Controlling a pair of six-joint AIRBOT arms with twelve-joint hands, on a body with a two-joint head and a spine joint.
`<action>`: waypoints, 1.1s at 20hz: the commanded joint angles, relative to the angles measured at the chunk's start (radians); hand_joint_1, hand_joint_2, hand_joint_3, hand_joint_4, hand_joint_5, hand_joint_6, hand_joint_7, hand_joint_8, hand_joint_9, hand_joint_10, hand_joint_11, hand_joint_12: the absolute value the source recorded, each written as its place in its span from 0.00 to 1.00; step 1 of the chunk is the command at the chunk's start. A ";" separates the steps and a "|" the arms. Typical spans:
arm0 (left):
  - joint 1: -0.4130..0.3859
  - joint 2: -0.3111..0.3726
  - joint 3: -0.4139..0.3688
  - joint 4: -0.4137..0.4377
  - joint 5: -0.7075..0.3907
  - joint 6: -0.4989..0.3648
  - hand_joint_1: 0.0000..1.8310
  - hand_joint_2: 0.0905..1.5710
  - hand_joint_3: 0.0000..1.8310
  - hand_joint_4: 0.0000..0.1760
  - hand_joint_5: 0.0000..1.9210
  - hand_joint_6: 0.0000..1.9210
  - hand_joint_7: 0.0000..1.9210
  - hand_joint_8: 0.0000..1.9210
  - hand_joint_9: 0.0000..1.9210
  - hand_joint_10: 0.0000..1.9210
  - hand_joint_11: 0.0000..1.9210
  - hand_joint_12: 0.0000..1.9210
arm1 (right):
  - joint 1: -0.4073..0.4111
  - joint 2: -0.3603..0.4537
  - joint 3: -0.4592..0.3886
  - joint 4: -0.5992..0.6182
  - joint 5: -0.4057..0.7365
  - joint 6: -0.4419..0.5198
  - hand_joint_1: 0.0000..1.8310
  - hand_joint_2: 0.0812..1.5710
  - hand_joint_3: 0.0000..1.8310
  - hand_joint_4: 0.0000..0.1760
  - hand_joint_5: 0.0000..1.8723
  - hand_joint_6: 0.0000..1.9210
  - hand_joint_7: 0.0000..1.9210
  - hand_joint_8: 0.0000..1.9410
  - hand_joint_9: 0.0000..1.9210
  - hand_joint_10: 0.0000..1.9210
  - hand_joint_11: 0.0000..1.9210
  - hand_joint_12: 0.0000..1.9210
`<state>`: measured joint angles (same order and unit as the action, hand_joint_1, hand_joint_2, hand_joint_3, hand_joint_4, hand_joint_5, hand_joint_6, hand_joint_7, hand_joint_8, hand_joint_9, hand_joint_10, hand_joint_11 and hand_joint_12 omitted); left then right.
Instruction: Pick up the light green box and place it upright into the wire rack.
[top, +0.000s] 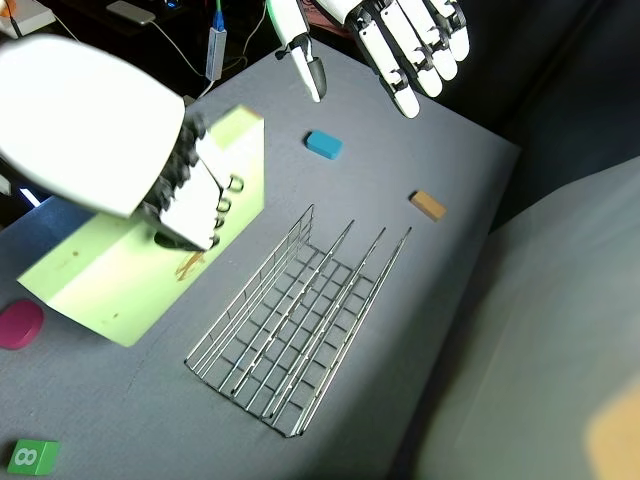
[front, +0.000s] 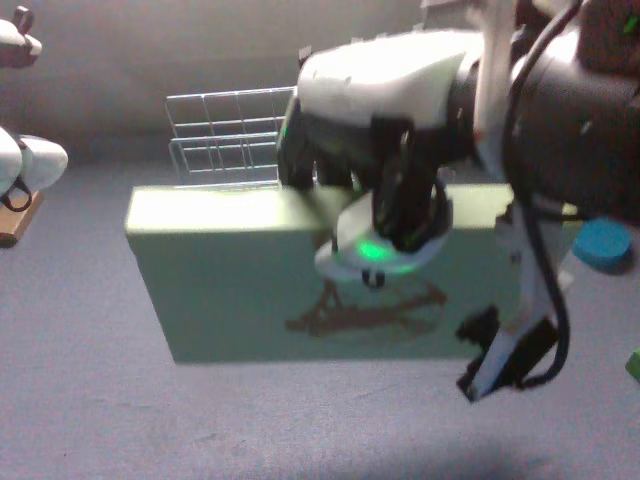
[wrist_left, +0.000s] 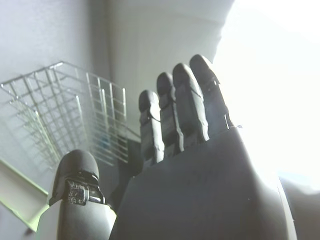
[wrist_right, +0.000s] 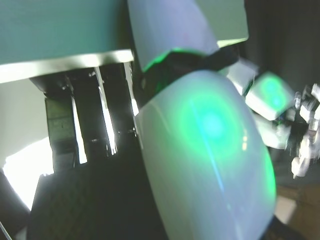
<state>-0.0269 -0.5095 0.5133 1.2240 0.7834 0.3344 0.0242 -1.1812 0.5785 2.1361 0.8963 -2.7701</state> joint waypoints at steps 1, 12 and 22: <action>-0.017 0.001 0.003 0.075 -0.015 0.004 0.05 0.78 0.00 0.29 0.17 0.00 0.15 0.00 0.12 0.00 0.00 0.32 | 0.037 0.002 -0.002 -0.078 -0.040 -0.019 0.74 0.74 0.00 0.00 0.41 0.58 0.47 0.58 0.40 0.78 0.35 0.85; -0.020 0.001 0.002 0.063 -0.015 0.009 0.06 0.78 0.00 0.28 0.19 0.01 0.16 0.00 0.13 0.00 0.00 0.32 | 0.114 -0.086 0.102 -0.220 -0.050 -0.087 0.74 0.74 0.00 0.00 0.40 0.59 0.47 0.60 0.39 0.79 0.33 0.84; -0.036 0.001 0.009 0.055 -0.015 0.017 0.06 0.78 0.00 0.28 0.19 0.01 0.16 0.00 0.12 0.00 0.00 0.32 | 0.029 -0.205 0.226 -0.321 -0.086 -0.027 0.74 0.74 0.00 0.00 0.40 0.57 0.48 0.59 0.40 0.78 0.34 0.83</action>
<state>-0.0502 -0.5095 0.5175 1.1954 0.7925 0.3466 0.0448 -1.3880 0.8074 1.8915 0.8330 -2.7995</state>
